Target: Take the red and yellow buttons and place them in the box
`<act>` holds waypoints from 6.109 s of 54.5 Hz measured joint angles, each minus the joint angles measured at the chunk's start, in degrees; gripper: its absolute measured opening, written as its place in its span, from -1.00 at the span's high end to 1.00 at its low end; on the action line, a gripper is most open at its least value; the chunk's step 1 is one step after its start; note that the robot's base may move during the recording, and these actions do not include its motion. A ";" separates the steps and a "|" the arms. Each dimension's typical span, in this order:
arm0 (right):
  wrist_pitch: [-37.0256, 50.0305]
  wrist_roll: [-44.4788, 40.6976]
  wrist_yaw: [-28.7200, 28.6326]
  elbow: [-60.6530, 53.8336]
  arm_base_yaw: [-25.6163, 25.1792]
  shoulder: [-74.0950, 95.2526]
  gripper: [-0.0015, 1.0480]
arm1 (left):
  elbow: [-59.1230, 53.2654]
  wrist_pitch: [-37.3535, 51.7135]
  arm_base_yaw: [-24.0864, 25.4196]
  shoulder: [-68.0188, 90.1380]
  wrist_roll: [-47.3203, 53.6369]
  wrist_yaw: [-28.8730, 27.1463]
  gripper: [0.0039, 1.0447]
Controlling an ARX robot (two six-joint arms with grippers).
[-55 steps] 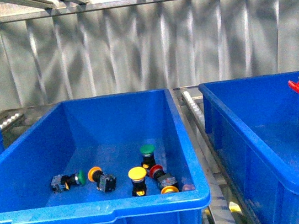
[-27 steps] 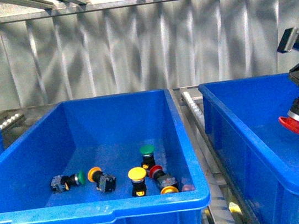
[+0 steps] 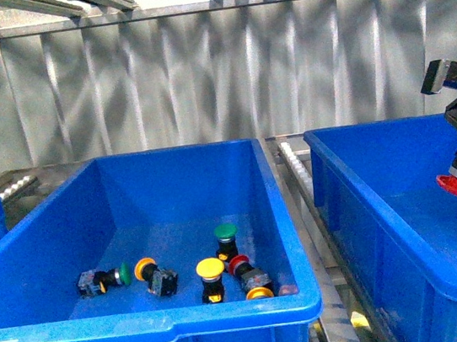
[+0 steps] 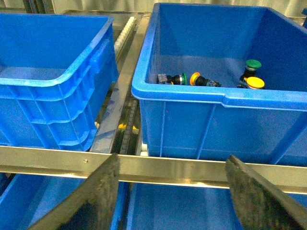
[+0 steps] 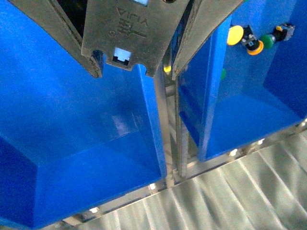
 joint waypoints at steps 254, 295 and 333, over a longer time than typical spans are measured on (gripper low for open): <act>-10.88 -18.97 -24.59 -30.08 -13.75 -39.26 0.93 | -0.02 0.15 0.04 0.00 0.15 0.00 -0.85; -16.81 -18.97 -24.72 -37.48 -13.55 -52.83 0.93 | -0.02 0.15 0.04 0.00 0.15 0.00 -0.85; -30.40 -18.97 -24.72 -38.66 -13.53 -68.76 0.93 | -0.02 0.15 0.04 0.00 0.15 0.00 -0.85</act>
